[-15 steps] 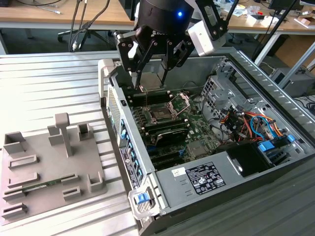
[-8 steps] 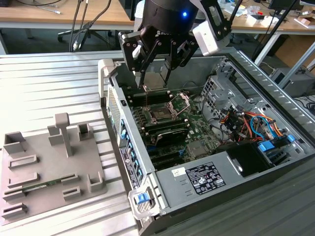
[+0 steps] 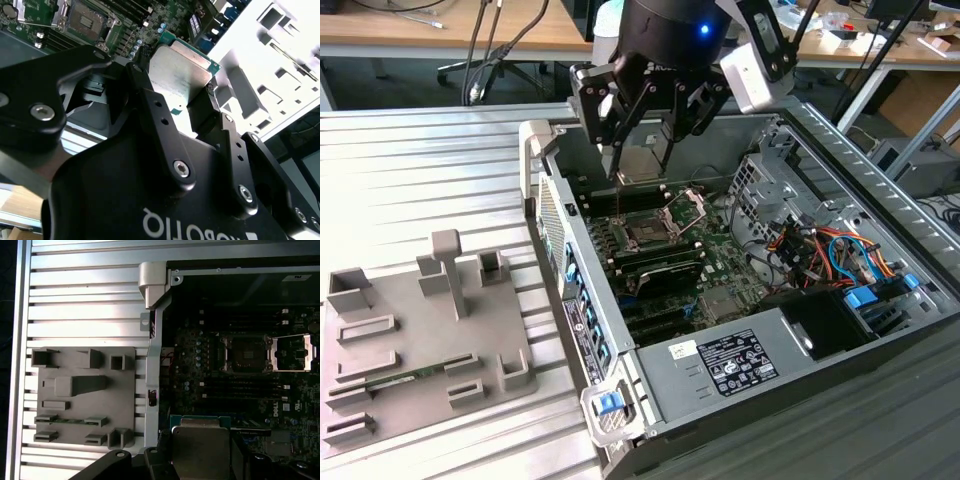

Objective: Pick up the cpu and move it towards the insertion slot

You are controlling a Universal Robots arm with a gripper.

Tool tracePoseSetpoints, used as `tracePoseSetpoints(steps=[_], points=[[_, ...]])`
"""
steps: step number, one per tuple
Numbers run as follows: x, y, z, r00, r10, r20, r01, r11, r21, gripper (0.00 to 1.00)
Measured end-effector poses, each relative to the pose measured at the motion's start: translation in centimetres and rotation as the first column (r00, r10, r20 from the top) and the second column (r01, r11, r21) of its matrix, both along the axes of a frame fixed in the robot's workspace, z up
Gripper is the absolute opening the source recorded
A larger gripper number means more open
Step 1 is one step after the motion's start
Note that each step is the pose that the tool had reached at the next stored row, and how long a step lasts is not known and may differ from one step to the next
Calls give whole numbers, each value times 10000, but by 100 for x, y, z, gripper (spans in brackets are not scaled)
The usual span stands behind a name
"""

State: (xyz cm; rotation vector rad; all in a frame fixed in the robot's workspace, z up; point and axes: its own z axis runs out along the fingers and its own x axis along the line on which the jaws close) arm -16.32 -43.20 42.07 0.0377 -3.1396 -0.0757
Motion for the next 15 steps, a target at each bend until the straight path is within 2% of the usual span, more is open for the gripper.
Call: tracePoseSetpoints(steps=[15], points=[[144, 0, 0, 10000, 0, 0, 0, 10000, 0, 55]])
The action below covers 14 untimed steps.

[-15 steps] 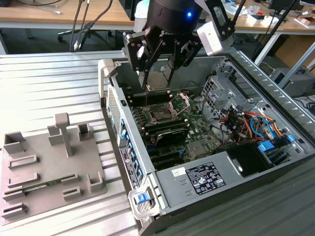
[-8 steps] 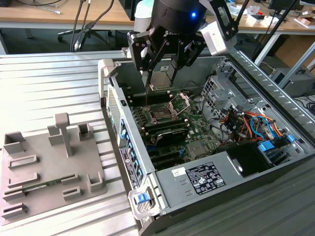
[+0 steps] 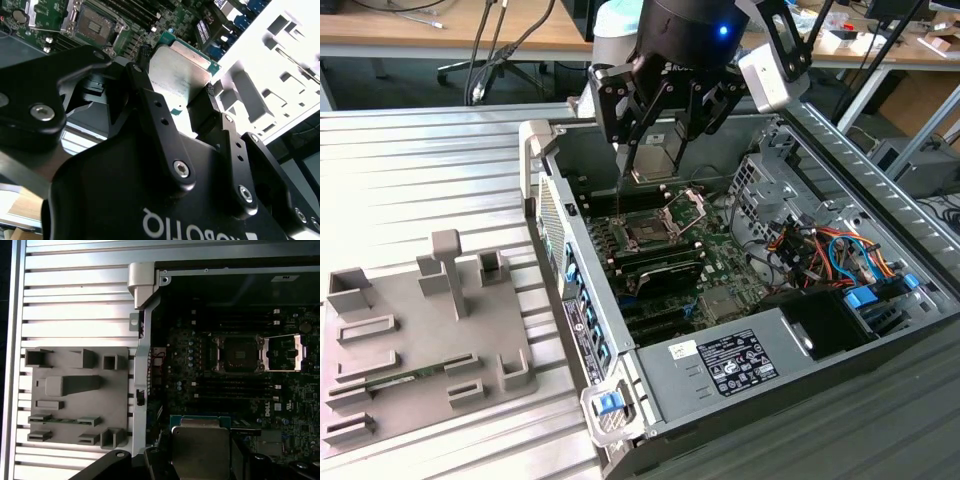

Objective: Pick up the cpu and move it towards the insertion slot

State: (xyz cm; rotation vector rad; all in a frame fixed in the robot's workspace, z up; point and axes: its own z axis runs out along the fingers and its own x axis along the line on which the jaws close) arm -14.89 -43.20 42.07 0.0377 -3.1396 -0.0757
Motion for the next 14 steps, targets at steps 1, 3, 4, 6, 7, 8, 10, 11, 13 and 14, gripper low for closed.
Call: tracePoseSetpoints(steps=[1, 3, 4, 6, 7, 8, 10, 11, 13, 14], points=[[12, 0, 0, 10000, 0, 0, 0, 10000, 0, 55], [68, 0, 0, 10000, 0, 0, 0, 10000, 0, 55], [111, 0, 0, 10000, 0, 0, 0, 10000, 0, 55], [147, 0, 0, 10000, 0, 0, 0, 10000, 0, 55], [157, 0, 0, 10000, 0, 0, 0, 10000, 0, 55], [166, 0, -1, 10000, 0, 1, 0, 10000, 1, 55], [181, 0, 0, 10000, 0, 0, 0, 10000, 0, 55], [191, 0, 0, 10000, 0, 0, 0, 10000, 0, 55], [213, 0, 0, 10000, 0, 0, 0, 10000, 0, 55], [227, 0, 0, 10000, -1, 0, 1, 10000, 0, 55]])
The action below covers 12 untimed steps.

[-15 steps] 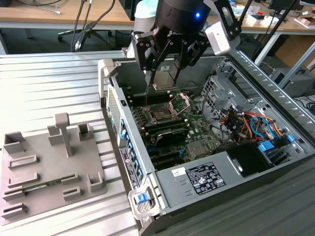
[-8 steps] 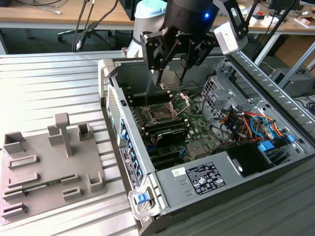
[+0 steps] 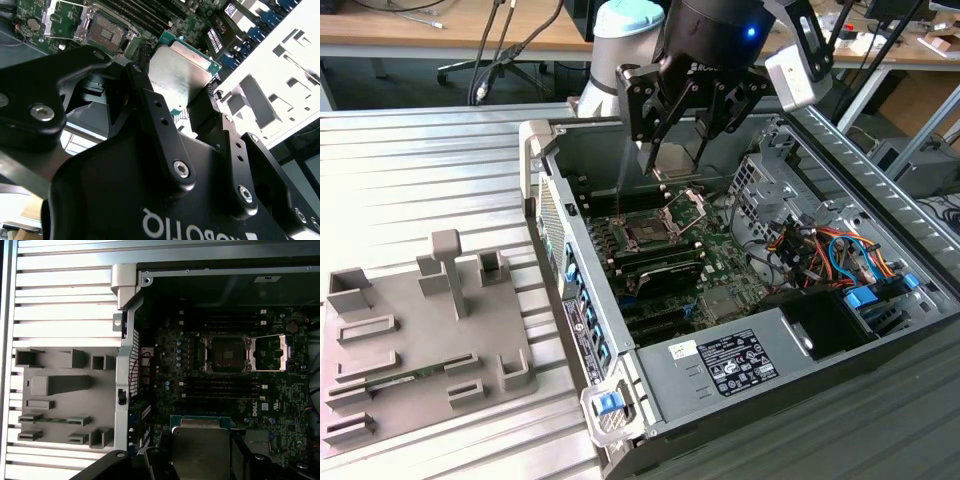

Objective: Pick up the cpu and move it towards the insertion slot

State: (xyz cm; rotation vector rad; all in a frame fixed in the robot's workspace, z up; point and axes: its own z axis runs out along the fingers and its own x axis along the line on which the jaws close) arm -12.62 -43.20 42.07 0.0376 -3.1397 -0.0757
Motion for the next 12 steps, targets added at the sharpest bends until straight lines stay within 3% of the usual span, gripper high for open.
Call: tracePoseSetpoints(steps=[12], points=[[120, 0, 0, 10000, 0, 0, 0, 10000, 0, 55]])
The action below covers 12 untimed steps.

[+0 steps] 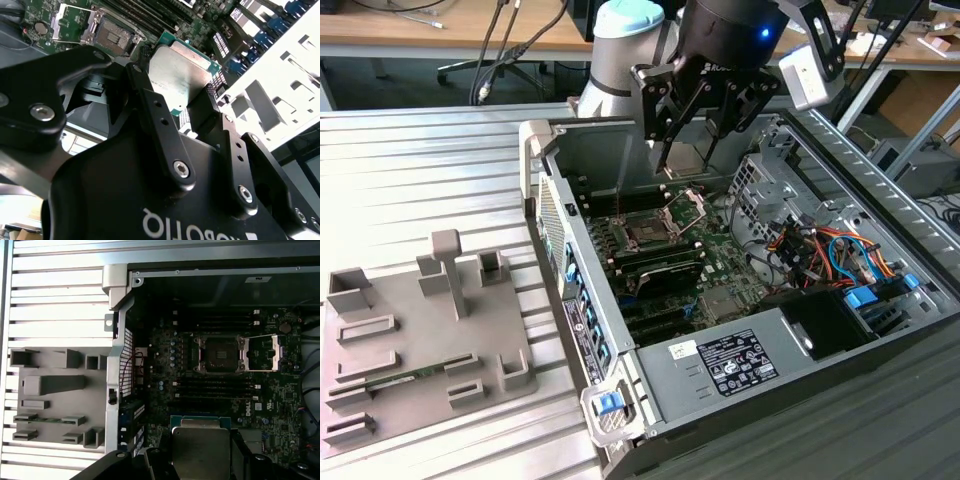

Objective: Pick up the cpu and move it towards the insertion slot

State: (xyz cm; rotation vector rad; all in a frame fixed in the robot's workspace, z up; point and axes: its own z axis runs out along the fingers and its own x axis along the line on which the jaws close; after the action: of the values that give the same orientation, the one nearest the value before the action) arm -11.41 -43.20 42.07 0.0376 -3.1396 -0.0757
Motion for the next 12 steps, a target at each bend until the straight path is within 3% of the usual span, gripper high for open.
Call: tracePoseSetpoints(steps=[12], points=[[97, 0, 0, 10000, 0, 0, 0, 10000, 0, 55]])
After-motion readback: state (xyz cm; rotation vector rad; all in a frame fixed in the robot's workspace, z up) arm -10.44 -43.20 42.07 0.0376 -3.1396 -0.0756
